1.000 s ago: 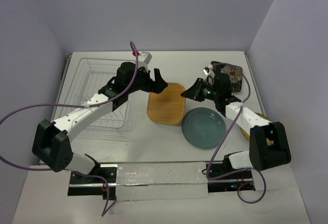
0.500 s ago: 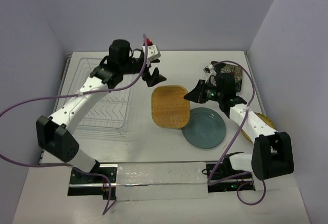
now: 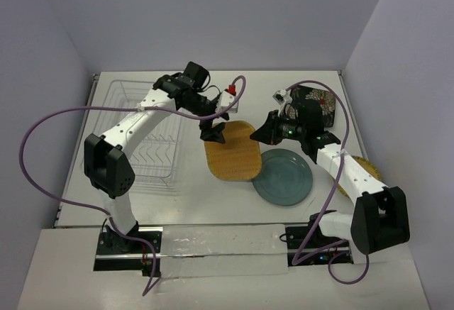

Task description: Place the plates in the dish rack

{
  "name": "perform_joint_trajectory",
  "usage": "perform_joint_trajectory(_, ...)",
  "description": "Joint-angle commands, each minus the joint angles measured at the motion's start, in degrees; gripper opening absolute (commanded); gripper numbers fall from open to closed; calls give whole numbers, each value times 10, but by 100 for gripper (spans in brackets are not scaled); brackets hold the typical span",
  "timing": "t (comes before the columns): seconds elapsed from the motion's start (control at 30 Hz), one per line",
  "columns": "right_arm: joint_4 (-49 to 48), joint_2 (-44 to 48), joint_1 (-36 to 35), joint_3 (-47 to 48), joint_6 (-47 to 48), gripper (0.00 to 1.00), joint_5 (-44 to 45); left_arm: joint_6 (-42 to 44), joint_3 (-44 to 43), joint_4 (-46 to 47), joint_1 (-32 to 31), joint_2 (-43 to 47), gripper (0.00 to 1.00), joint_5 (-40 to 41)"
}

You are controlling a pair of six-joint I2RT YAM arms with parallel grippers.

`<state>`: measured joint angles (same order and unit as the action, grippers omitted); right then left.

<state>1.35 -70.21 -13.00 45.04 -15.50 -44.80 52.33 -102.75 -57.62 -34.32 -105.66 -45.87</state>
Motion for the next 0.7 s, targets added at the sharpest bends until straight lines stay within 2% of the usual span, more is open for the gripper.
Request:
perform_joint_trajectory(0.0, -22, 32, -11, 44, 15, 0, -24, 49, -12, -40, -22, -1, 99, -35)
perform_joint_trajectory(0.17, -20, 39, -15, 46, 28, 0, -31, 41, -15, -35, -26, -23, 99, -48)
perform_joint_trajectory(0.33, -20, 50, -17, 43, 37, 0, -43, 12, -13, -8, -34, -46, 99, -28)
perform_joint_trajectory(0.43, -17, 50, -17, 43, 40, 0, -33, 34, -36, -36, -34, -51, 99, -44)
perform_joint_trajectory(0.53, -14, 44, -17, 44, 43, 0, -15, 56, -47, -76, -34, -32, 99, -51)
perform_joint_trajectory(0.67, 4, 31, -17, 54, 46, 0, 10, 43, -10, -43, -33, 32, 99, -13)
